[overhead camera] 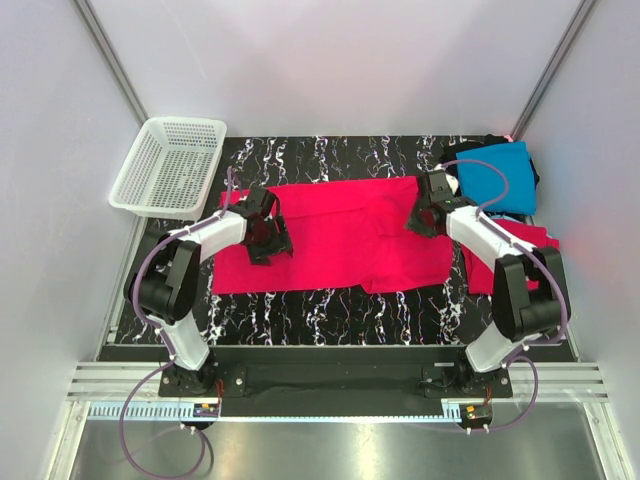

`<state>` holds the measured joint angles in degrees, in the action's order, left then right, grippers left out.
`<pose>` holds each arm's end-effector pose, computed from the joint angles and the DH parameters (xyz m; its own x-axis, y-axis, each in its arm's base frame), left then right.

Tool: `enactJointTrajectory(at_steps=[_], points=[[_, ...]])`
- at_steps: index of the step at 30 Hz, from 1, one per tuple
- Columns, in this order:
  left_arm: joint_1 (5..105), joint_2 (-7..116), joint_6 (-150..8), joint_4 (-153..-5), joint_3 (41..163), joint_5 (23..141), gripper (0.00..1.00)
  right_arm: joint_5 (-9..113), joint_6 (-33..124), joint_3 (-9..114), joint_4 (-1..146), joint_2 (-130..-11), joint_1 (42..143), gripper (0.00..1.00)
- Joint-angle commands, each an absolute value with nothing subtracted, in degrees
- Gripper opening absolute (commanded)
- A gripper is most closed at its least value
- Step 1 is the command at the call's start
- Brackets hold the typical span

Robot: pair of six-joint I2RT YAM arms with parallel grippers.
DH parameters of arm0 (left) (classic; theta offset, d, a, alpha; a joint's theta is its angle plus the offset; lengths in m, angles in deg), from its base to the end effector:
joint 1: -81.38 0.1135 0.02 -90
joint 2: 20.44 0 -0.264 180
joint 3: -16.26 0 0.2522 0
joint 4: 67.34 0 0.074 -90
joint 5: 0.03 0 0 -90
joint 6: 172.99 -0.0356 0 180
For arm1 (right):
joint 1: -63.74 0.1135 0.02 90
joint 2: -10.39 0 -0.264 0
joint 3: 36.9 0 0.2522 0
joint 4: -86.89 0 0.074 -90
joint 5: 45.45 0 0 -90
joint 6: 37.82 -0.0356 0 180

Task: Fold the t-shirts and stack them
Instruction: Fold the tshirt

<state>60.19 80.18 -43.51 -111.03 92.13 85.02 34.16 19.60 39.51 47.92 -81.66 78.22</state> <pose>0.3140 -0.1250 0.1656 -0.9171 -0.3238 -0.2326 -0.2506 0.9219 -0.2956 0.3264 0.0777 0.2205 -0.7431 0.3551 -0.5672 0.3030 0.9343 0.1880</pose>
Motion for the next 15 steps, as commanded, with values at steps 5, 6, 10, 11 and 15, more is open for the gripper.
enactJointTrajectory(at_steps=[5,6,10,11,15], points=[[59.67,79.05,-44.14,-111.6,93.04,85.93,0.71,50.51,25.37,47.69,52.21,-91.99,79.38,0.4],[59.67,79.14,-44.32,-111.51,93.04,85.93,0.71,50.96,25.72,48.22,52.56,-92.79,79.38,0.4],[59.67,79.66,-44.49,-111.51,93.21,86.02,0.71,54.12,26.6,50.42,55.19,-95.43,79.56,0.39],[59.67,79.67,-44.58,-111.51,93.39,85.93,0.71,54.65,26.34,50.69,55.46,-95.52,79.56,0.4],[59.67,79.93,-44.84,-111.51,93.74,85.93,0.71,58.61,25.38,51.74,57.74,-96.66,79.56,0.43]])
